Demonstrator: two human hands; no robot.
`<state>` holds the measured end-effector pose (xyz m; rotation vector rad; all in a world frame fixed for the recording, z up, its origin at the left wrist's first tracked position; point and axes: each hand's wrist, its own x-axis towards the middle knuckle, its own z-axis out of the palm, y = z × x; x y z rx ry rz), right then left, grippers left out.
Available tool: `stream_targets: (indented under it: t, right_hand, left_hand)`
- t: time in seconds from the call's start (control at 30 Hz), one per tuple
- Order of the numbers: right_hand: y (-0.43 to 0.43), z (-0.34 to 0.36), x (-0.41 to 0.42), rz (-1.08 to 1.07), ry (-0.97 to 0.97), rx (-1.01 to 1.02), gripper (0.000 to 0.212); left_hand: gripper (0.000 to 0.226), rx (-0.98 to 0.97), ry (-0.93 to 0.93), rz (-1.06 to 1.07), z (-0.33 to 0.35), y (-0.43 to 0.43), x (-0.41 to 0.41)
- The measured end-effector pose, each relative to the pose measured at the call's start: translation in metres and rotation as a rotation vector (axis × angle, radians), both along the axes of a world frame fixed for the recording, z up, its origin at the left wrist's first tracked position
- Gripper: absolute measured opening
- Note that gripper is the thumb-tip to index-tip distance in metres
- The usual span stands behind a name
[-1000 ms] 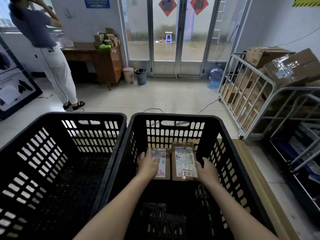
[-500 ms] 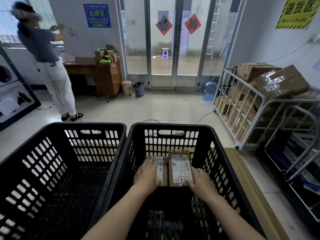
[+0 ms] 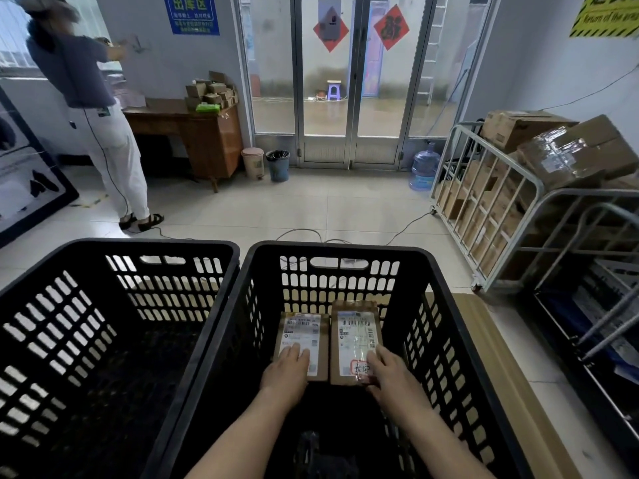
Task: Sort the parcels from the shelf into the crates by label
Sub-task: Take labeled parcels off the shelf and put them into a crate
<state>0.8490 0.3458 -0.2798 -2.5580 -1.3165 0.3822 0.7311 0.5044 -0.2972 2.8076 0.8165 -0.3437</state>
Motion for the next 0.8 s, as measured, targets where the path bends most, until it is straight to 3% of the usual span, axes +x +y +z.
stream_targets:
  t: [0.47, 0.67, 0.8]
  right_hand:
    - [0.000, -0.005, -0.002, -0.025, 0.012, 0.019, 0.048]
    - [-0.004, 0.014, -0.009, -0.045, -0.033, 0.018, 0.054]
    - [-0.007, 0.033, -0.016, -0.040, -0.072, 0.006, 0.056]
  left_hand:
    - [0.056, -0.002, 0.054, -0.003, 0.003, 0.002, 0.004]
    - [0.032, 0.076, 0.019, 0.007, 0.028, -0.002, -0.002]
    - [0.034, 0.132, -0.035, -0.027, 0.050, -0.004, -0.006]
